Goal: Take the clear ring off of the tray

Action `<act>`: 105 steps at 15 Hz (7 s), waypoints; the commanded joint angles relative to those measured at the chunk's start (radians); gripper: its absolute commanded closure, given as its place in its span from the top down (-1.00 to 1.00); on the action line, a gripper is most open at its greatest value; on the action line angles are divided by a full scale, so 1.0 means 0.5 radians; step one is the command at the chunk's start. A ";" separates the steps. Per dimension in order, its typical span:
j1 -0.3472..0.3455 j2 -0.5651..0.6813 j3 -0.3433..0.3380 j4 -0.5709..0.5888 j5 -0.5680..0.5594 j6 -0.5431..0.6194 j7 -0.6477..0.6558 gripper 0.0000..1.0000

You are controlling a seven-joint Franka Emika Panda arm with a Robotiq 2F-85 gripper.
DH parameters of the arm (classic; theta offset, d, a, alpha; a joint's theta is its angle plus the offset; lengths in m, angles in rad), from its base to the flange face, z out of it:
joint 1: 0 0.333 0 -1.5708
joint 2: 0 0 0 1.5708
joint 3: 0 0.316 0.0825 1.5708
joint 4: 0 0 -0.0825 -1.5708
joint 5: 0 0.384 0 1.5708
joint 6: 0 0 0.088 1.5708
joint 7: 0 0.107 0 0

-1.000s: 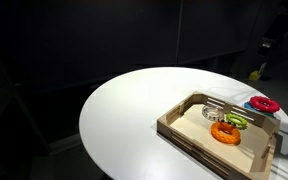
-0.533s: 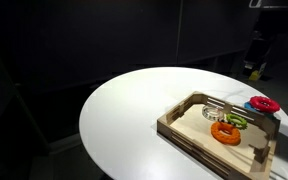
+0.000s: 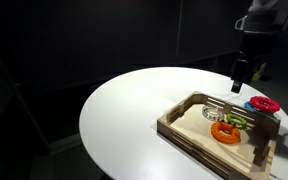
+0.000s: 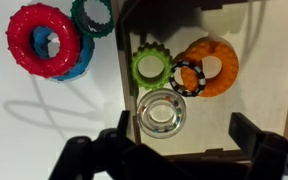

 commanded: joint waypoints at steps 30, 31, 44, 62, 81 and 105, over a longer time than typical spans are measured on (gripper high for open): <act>0.121 0.774 0.002 0.204 -0.084 0.630 0.030 1.00; 0.122 0.792 0.001 0.215 -0.081 0.629 0.029 1.00; 0.130 0.870 -0.010 0.279 -0.078 0.619 0.027 -0.38; 0.037 0.574 -0.030 0.397 0.184 0.303 -0.106 -0.81; -0.177 0.650 -0.337 0.279 -0.203 0.362 0.043 -0.82; -0.191 0.577 -0.330 0.255 -0.191 0.211 -0.064 1.00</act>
